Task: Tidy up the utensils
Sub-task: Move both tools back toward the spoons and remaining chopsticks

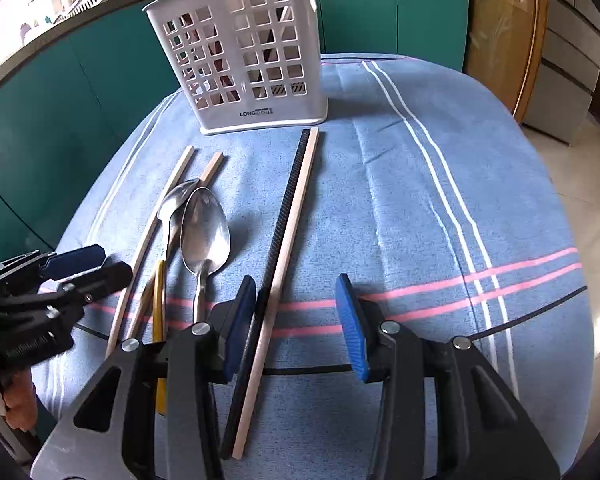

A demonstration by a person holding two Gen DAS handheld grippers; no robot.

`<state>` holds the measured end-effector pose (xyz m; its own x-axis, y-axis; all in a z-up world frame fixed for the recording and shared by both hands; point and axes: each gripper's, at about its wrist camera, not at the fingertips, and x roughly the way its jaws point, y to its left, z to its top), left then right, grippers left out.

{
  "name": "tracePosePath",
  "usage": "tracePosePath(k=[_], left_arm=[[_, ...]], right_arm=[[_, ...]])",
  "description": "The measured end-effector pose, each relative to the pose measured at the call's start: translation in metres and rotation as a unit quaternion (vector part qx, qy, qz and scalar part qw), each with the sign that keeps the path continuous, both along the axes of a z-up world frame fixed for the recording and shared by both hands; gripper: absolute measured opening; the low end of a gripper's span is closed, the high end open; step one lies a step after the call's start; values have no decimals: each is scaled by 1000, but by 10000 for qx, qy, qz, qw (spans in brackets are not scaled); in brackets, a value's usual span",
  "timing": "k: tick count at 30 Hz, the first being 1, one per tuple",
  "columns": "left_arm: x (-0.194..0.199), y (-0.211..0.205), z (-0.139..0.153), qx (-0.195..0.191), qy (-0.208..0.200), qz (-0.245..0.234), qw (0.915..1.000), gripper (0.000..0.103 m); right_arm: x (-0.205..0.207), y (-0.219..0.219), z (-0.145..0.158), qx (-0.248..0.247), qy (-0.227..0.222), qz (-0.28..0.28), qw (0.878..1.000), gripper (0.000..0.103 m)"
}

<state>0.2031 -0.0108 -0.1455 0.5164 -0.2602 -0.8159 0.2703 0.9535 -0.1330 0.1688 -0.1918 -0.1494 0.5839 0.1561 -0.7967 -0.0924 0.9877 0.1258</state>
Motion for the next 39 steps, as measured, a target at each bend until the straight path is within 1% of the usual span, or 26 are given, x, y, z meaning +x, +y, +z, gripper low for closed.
tracePosePath(k=[1, 2, 3, 5, 8, 14, 20, 22, 25, 27, 28, 29, 30, 31, 32, 35, 37, 39], left_arm=[[-1, -3, 0, 47, -10, -19, 10000, 49], [-1, -4, 0, 119, -33, -15, 9999, 47], [0, -3, 0, 145, -40, 1, 9999, 44], [1, -1, -1, 133, -37, 27, 9999, 42], [2, 5, 0, 87, -19, 110, 9999, 40], [6, 5, 0, 160, -60, 143, 9998, 40], [5, 5, -2, 220, -95, 133, 9996, 39], [4, 4, -2, 255, -113, 131, 9995, 37], [3, 3, -3, 434, -181, 147, 9988, 30], [3, 4, -3, 566, -221, 220, 9979, 18], [4, 6, -2, 555, -205, 270, 9979, 15], [5, 10, -2, 508, -171, 313, 9981, 10], [7, 14, -1, 446, -129, 361, 9983, 8], [7, 17, -1, 380, -87, 389, 9985, 8], [7, 19, -1, 362, -65, 420, 9984, 7], [6, 26, 0, 457, 19, 562, 9974, 6], [4, 28, 1, 480, 173, 558, 9971, 6], [-4, 30, 3, 411, 427, 405, 9974, 6]], right_arm=[[-3, -1, -1, -32, -6, 10, 10000, 42], [-5, 0, -2, -54, -9, 12, 10000, 40], [-7, -1, -2, -30, 0, 11, 10000, 34], [1, -3, 1, 44, 35, -21, 10000, 31], [1, -13, 2, 219, 63, -129, 9997, 31], [-1, -19, 2, 283, 77, -232, 9993, 31], [-2, -25, 2, 243, 128, -329, 9991, 31], [-2, -22, 2, 137, 112, -304, 9994, 31], [-1, -13, 1, -161, 63, -279, 9995, 32], [-1, -3, 1, -486, -1, -250, 9985, 32], [-1, -2, 1, -506, -7, -223, 9985, 30], [-2, -2, 1, -468, -6, -203, 9987, 24], [-2, -4, 1, -374, 17, -198, 9991, 13], [-3, -7, 1, -303, 54, -237, 9992, 8], [-4, -12, 1, -210, 94, -295, 9993, 6], [-10, -26, 2, -23, 189, -453, 9988, 6], [-20, -35, 3, -7, 262, -506, 9984, 6], [-31, -38, 4, -45, 373, -363, 9986, 6]])
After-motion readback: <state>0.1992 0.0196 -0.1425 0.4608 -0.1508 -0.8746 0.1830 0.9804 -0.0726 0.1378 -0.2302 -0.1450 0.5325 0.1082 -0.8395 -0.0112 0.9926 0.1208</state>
